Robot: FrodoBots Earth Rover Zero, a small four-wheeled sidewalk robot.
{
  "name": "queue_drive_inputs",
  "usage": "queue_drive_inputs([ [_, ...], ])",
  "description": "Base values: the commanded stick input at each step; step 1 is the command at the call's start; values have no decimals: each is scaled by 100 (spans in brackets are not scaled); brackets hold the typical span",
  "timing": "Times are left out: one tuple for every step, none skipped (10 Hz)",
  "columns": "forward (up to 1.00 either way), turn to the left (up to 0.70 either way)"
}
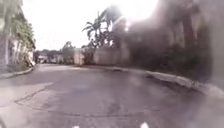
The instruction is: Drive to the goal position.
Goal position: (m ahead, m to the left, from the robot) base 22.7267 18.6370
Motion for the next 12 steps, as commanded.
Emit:
queue_drive_inputs([
  [100, 0],
  [100, 0],
  [100, 0],
  [100, 0],
  [100, 0],
  [100, 0],
  [100, 0],
  [100, 0],
  [100, 0],
  [100, 0],
  [100, 0],
  [100, 0],
])
